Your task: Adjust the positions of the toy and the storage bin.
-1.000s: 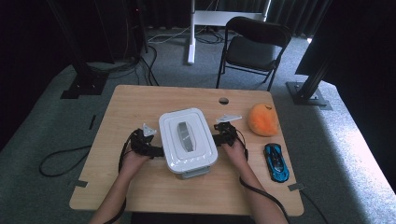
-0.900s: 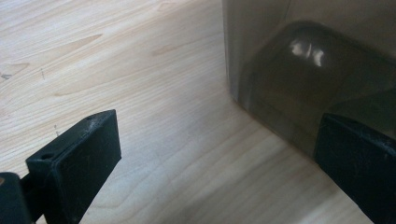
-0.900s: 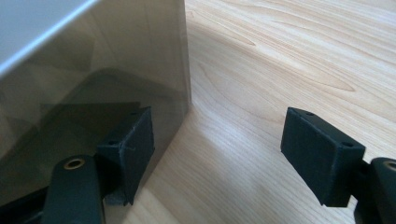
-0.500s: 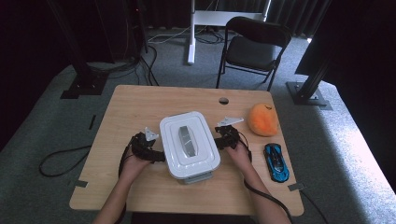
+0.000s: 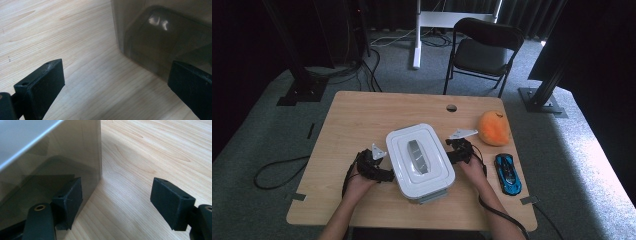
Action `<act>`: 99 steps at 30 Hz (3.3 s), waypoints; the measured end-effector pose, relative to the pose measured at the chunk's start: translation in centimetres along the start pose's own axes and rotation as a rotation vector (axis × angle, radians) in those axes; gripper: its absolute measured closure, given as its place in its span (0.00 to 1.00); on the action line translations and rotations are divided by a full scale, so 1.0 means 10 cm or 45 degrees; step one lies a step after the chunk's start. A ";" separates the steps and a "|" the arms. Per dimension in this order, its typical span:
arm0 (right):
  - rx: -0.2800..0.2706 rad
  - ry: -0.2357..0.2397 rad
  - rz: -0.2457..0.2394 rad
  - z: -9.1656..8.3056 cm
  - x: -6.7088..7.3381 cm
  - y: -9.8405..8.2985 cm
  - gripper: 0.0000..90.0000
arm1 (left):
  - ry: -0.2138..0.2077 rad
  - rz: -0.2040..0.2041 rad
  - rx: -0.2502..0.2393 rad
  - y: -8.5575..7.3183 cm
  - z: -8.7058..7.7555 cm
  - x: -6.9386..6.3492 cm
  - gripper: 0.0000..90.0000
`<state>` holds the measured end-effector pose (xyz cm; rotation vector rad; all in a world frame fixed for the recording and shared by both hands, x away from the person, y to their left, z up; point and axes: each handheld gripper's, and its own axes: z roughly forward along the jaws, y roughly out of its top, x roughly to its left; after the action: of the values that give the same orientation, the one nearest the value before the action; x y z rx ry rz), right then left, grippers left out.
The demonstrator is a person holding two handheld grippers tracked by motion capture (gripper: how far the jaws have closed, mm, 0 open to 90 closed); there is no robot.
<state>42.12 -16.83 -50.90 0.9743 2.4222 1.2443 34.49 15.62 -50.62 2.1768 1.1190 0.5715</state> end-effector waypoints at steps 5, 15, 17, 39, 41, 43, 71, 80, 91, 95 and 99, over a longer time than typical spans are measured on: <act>-0.009 0.006 0.012 -0.04 -0.03 -0.04 0.29 | -0.008 0.016 0.002 0.01 0.00 -0.07 0.01; -0.021 0.040 0.013 0.02 -0.06 -0.01 0.29 | -0.007 0.010 0.002 -0.02 -0.03 -0.06 0.01; -0.025 0.048 0.020 0.05 -0.07 0.00 0.29 | -0.004 0.015 0.005 -0.03 -0.04 -0.05 0.01; -0.014 -0.016 0.037 -0.01 -0.14 -0.11 0.21 | -0.082 -0.072 -0.040 -0.27 -0.02 0.18 0.01; -0.010 -0.036 0.032 -0.04 -0.13 -0.13 0.20 | -0.092 -0.077 -0.038 -0.32 -0.02 0.21 0.01; -0.015 -0.039 0.034 -0.08 -0.12 -0.15 0.19 | -0.096 -0.072 -0.035 -0.35 -0.02 0.23 0.01; -0.117 -0.084 0.076 -0.76 -0.09 -0.35 0.16 | 0.010 -0.176 -0.018 -0.89 -0.29 0.70 0.01; -0.197 -0.087 0.141 -1.07 -0.08 -0.26 0.15 | 0.028 -0.189 0.013 -0.97 -0.28 0.78 0.01; -0.283 -0.071 0.207 -1.29 0.11 0.08 0.15 | 0.045 -0.200 0.026 -0.97 -0.27 0.80 0.01; -0.260 -0.026 0.165 -1.25 0.22 0.18 0.14 | 0.047 -0.200 0.027 -0.97 -0.27 0.80 0.01; -0.259 0.021 0.144 -1.20 0.38 0.29 0.14 | 0.055 -0.205 0.028 -0.97 -0.27 0.80 0.01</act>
<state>34.74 -20.61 -41.04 1.0563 2.2245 1.5088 31.71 27.53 -54.62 2.0779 1.3153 0.5390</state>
